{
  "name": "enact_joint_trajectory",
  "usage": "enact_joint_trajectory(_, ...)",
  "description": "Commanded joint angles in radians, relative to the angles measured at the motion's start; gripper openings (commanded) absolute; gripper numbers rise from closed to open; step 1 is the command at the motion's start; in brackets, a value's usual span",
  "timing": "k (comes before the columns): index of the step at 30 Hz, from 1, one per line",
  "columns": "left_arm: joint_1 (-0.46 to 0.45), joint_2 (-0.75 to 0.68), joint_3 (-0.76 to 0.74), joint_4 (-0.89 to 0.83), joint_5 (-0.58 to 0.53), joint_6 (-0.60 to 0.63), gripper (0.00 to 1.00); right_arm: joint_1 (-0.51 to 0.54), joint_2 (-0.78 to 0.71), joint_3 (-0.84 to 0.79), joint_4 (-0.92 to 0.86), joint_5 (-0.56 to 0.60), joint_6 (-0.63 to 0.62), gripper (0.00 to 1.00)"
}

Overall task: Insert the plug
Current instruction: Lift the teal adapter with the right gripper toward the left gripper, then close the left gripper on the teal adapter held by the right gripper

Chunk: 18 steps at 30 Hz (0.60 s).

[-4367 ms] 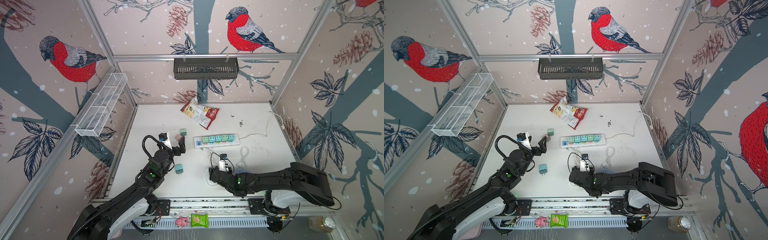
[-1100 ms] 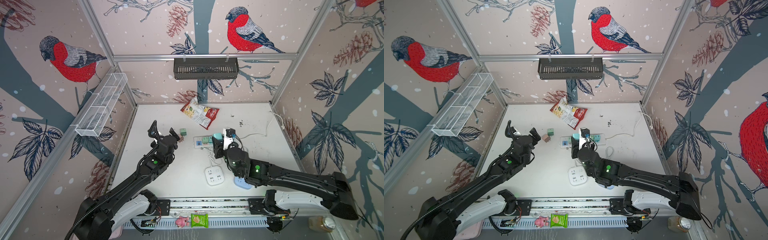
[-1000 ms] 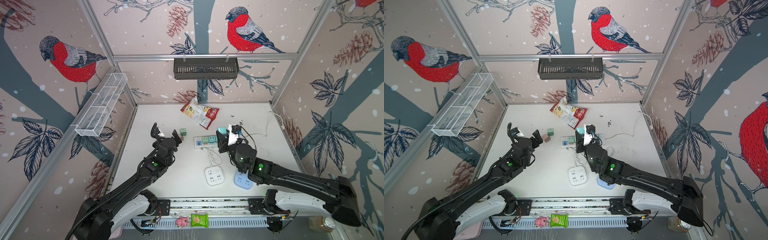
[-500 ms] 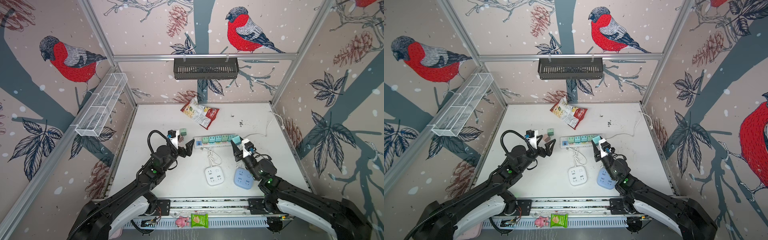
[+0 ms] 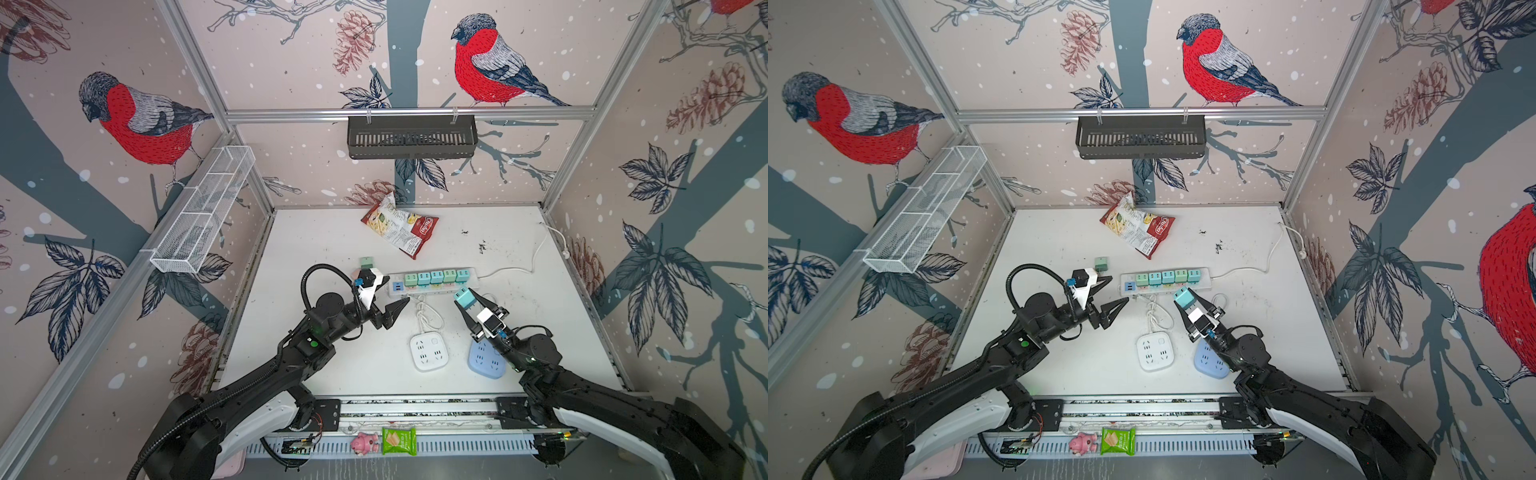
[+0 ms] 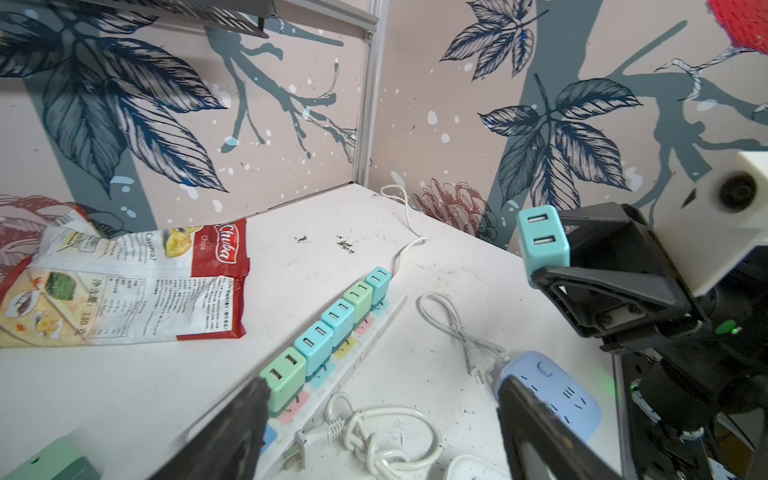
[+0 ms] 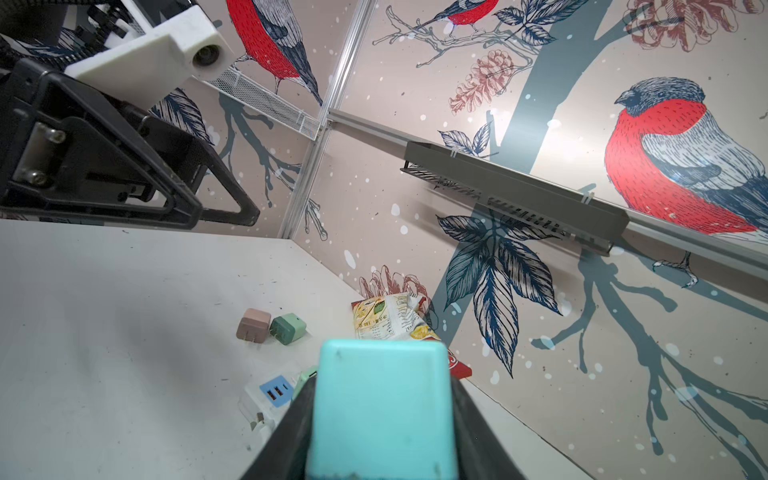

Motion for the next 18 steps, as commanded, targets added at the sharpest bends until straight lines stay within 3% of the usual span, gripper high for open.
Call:
enact_joint_trajectory(1, -0.009, 0.013, 0.019, 0.055, 0.091, 0.021, 0.84, 0.002, -0.01, -0.018, 0.01, -0.008, -0.029, 0.02)
enact_joint_trajectory(11, -0.024, 0.046, 0.048, 0.029, 0.137, 0.032, 0.84, 0.04, 0.072, -0.01, 0.011, -0.052, -0.126, 0.03)
enact_joint_trajectory(18, -0.031, 0.082, 0.074, 0.002, 0.144, 0.038, 0.82, 0.129, 0.202, 0.031, 0.019, 0.023, -0.217, 0.02)
